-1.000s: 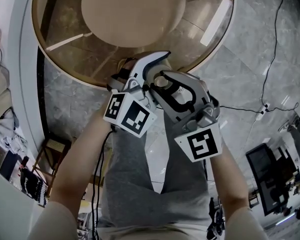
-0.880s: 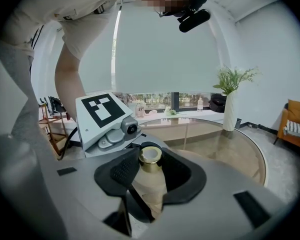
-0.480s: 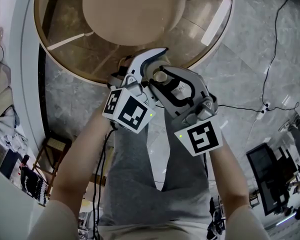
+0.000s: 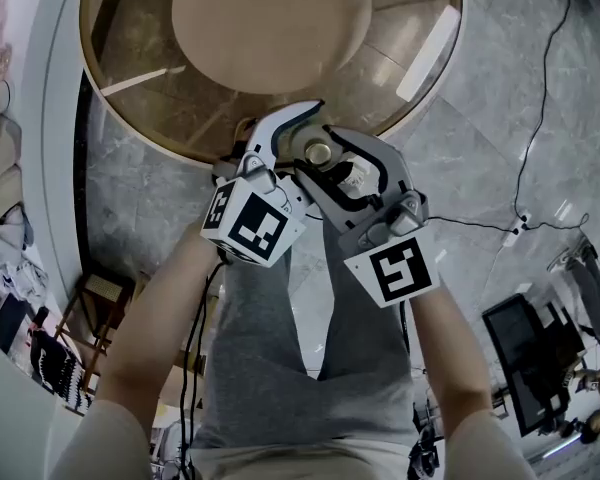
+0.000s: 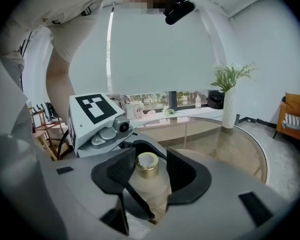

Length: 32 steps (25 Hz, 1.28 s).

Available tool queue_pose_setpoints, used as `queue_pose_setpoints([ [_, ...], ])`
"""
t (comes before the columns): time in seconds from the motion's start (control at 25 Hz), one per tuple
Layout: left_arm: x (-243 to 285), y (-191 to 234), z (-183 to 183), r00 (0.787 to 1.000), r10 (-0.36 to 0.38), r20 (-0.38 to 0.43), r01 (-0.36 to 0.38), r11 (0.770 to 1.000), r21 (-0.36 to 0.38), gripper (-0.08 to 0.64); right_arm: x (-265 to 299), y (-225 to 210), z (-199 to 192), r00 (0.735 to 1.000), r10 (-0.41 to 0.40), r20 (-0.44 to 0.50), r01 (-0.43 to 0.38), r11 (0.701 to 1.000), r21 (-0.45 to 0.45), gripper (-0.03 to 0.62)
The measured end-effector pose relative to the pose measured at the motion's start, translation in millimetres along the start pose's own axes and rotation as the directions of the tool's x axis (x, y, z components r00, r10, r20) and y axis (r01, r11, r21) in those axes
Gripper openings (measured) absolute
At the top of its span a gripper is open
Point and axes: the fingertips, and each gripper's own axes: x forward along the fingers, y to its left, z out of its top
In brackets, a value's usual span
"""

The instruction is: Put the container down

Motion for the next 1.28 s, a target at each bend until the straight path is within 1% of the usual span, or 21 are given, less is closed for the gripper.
queue_pose_setpoints([
  [0.08,-0.5,1.2,0.4,1.0,0.0,0.003,0.0,1.0,0.0,0.357,1.1,2.2,2.9,1.0,-0.002,0.007,0.002,0.999,-0.032,0.167],
  [0.16,-1.3,2.0,2.7,1.0,-0.001,0.011,0.001,1.0,0.001,0.357,0.9,1.7,5.4,1.0,-0.005,0.014,0.006,0.999,-0.037,0.163],
  [0.28,-5.6,0.4,8.7,0.999,-0.003,0.042,0.003,1.0,-0.01,0.357,-1.7,1.2,7.2,1.0,-0.014,0.015,0.014,1.0,-0.01,0.166],
  [0.48,-18.1,-0.7,26.9,0.994,0.013,0.107,-0.014,1.0,0.009,0.357,-9.6,-2.5,19.9,0.998,-0.048,0.032,0.047,0.999,0.014,0.168],
  [0.6,-27.6,4.4,41.6,0.989,0.041,0.14,-0.038,0.999,-0.022,0.357,-18.7,-11.8,29.7,0.995,-0.089,0.051,0.087,0.995,0.053,0.167],
  [0.68,-36.4,12.8,53.6,0.987,0.064,0.148,-0.058,0.997,-0.044,0.357,-25.4,-21.2,40.2,0.989,-0.128,0.068,0.122,0.989,0.084,0.167],
  [0.76,-47.7,23.0,67.1,0.986,0.089,0.14,-0.085,0.996,-0.037,0.357,-32.4,-31.3,53.7,0.982,-0.169,0.087,0.159,0.982,0.106,0.164],
  [0.92,-66.1,40.8,100.1,0.976,0.141,0.169,-0.138,0.99,-0.029,0.356,-47.7,-55.5,88.6,0.962,-0.237,0.135,0.222,0.968,0.115,0.131],
  [1.08,-93.8,54.4,145.7,0.962,0.181,0.204,-0.167,0.983,-0.081,0.336,-67.8,-72.6,128.2,0.944,-0.29,0.157,0.27,0.953,0.137,0.098],
  [1.16,-109.1,61.9,171.1,0.952,0.206,0.227,-0.19,0.978,-0.09,0.33,-77.4,-80.3,151.8,0.934,-0.311,0.177,0.29,0.947,0.137,0.076],
  [1.2,-116.4,65.6,183.3,0.946,0.222,0.236,-0.207,0.975,-0.086,0.313,-82.6,-83.7,164.1,0.929,-0.32,0.187,0.298,0.944,0.14,0.066],
  [1.28,-130.3,72.4,206.9,0.932,0.257,0.255,-0.24,0.966,-0.095,0.249,-94.1,-88.6,189.2,0.919,-0.334,0.211,0.309,0.94,0.142,0.055],
])
